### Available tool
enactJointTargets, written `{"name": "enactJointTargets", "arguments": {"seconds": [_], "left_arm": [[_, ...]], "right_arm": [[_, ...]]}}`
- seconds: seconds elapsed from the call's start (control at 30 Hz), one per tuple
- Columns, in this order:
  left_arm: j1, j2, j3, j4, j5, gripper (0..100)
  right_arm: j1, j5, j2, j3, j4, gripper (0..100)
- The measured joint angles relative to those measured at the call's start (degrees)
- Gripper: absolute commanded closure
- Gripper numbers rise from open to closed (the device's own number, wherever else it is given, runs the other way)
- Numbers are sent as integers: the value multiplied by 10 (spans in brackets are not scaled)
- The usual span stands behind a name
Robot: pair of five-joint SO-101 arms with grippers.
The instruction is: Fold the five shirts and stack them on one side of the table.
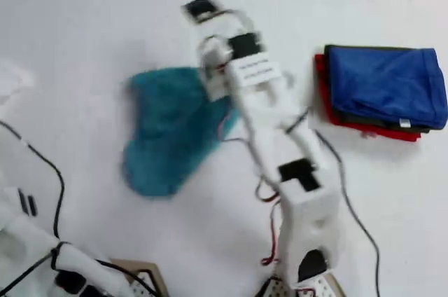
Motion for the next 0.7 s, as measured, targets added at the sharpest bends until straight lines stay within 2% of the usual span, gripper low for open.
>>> {"name": "enactJointTargets", "arguments": {"seconds": [0.17,0.3,0.37,0.5,0.7], "left_arm": [[105,0,0,0,53,846],[195,0,1,0,84,845],[228,0,1,0,88,845],[251,0,1,0,90,845],[254,0,1,0,90,845]], "right_arm": [[97,0,-22,-1,64,980],[164,1,-22,6,71,976],[180,22,-22,19,71,943],[179,68,-22,25,91,843],[158,73,-95,33,97,854]]}}
